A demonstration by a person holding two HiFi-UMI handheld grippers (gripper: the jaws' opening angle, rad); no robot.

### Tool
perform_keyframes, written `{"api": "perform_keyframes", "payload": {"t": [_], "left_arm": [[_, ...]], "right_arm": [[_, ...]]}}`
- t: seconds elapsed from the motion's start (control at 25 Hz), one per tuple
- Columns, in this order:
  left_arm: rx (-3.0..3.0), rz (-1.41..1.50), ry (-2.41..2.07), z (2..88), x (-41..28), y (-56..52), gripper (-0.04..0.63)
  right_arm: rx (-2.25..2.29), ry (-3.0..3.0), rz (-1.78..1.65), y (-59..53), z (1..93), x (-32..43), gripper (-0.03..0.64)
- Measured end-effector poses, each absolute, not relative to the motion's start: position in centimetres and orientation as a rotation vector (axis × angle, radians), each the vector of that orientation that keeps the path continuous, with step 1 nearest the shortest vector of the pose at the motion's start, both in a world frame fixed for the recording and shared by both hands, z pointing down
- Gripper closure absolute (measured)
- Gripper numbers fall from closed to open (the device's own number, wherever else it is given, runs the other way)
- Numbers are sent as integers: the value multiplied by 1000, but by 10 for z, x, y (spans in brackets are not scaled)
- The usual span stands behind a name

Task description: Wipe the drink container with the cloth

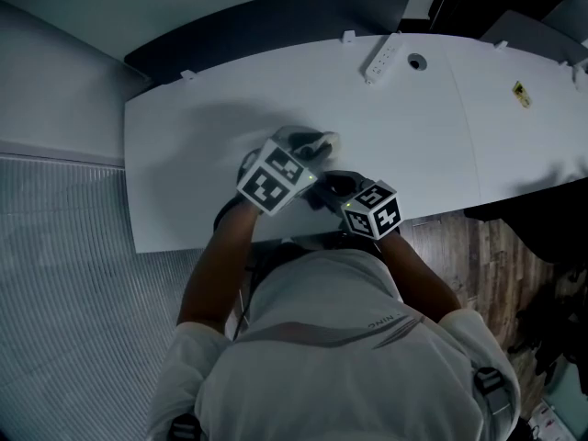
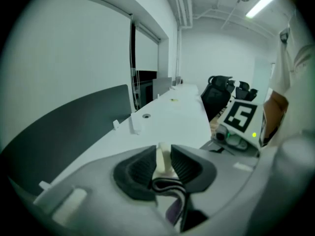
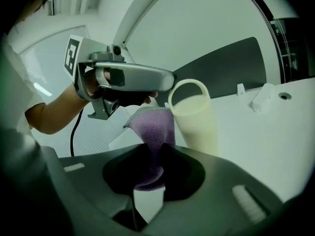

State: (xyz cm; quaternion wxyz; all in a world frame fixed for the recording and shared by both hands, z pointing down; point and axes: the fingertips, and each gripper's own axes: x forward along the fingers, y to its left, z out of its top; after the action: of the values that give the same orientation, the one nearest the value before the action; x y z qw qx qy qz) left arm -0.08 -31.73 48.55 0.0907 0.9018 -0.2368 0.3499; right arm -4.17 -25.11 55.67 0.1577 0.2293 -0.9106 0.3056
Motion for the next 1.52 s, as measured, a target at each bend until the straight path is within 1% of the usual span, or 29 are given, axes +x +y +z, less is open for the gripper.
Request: {"api": "perform_keyframes", "payload": {"t": [0.32, 0.56, 0.72, 0.8, 0.96, 1.52], "left_arm": [[2672, 1033, -710, 486, -2, -312, 500], [2633, 1074, -708, 499, 1, -313, 486], [2604, 1089, -725, 504, 1, -314, 516], [2598, 1116, -725, 507, 1, -313, 518], [2591, 1169, -717, 515, 1, -313, 520], [2546, 1128, -736, 517, 3, -313, 524]], "right_arm": [[671, -2609, 878, -250, 554, -40, 529], [668, -2619, 868, -250, 554, -46, 529], [695, -2637, 869, -256, 553, -49, 529], [723, -2644, 887, -259, 550, -48, 529], [772, -2645, 1005, -264, 554, -48, 529], [925, -2527, 1531, -279, 592, -32, 531]]}}
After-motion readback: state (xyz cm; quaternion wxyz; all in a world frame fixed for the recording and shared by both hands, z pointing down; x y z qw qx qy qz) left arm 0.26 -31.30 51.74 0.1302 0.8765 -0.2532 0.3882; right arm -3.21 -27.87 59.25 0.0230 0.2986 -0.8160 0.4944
